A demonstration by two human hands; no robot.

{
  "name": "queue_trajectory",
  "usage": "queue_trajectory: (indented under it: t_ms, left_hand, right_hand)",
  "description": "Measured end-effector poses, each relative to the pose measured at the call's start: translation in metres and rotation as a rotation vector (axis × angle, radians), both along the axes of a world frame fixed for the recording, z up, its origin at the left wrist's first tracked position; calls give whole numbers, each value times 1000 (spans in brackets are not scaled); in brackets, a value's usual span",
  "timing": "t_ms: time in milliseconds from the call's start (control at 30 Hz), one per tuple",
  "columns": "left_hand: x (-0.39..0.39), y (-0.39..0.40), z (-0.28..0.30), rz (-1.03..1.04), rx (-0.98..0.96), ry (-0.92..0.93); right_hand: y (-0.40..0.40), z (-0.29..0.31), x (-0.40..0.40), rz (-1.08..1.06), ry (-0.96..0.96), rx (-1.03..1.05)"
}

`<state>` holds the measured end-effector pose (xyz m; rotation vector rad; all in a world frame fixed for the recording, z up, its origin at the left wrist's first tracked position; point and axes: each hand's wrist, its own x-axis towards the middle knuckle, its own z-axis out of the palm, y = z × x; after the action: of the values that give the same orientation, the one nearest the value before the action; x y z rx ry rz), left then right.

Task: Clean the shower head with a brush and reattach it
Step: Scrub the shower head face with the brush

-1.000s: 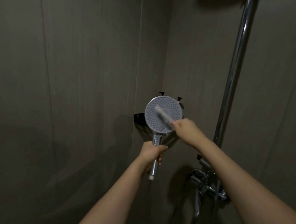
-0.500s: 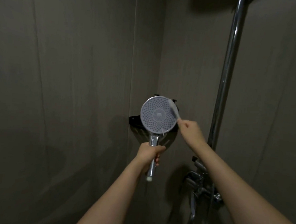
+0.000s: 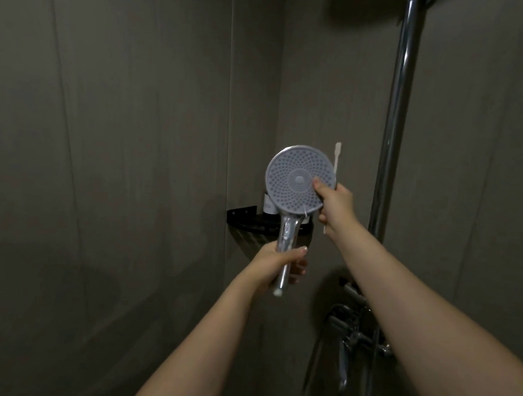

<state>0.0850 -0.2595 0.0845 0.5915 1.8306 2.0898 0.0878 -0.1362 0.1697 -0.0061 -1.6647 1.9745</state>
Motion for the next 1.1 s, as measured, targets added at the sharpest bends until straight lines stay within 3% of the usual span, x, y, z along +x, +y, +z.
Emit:
queue_trajectory:
  t_ms: [233,367,467,600,733,800,933,1033,1100]
  left_hand:
    - [-5,6,9,197,-43,95]
    - [-9,3,22,232,-13,89]
    - [-13,3,26,238,-20,103]
    - [-15,7,25,222,1,123]
    - [-14,15,24,237,38,114]
    - [-10,17,24,238,54,115]
    - [-2,21,20,198,-16,142]
    - [-3,21,17,217,-8,111]
    - [-4,20,14,213,17,97]
  right_hand:
    - [11,29,-8,-24,25,116]
    - [25,35,-6,-249,96,379]
    - [32,33,10,-173,187,686]
    - [29,32,21,-13,-105,1150]
    - [27,21,24,19,-382,1328]
    - [23,14,27,37,-421,1438]
    - [23,13,25,-224,-204,1212]
    - [22,10,29,68,-421,1319]
    - [23,7,32,100,-446,1370]
